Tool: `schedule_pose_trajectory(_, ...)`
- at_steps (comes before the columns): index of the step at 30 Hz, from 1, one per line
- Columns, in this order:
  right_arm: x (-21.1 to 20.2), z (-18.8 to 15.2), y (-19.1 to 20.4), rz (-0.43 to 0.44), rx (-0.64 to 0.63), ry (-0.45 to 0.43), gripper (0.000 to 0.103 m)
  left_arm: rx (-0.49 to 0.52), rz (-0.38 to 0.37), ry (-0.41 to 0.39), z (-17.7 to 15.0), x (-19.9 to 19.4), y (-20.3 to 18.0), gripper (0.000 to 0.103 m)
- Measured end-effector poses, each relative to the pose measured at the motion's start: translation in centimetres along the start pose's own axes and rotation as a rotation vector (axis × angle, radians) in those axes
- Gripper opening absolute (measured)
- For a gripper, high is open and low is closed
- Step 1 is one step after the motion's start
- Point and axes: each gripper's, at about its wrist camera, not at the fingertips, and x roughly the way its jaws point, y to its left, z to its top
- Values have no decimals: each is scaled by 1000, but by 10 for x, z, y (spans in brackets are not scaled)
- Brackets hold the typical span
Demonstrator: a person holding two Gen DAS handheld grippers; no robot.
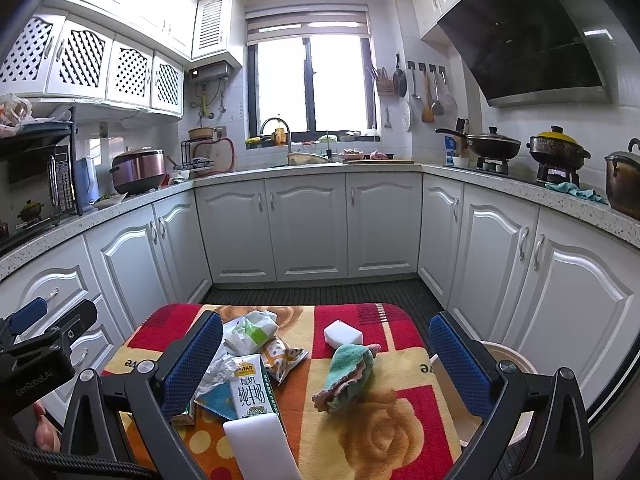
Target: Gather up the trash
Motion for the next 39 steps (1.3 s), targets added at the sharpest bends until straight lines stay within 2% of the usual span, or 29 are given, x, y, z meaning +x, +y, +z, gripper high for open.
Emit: schedule_pose_trajectory(39,9,-7,-4,-23,4,33,103,12,12,33,-5,7,-5,103)
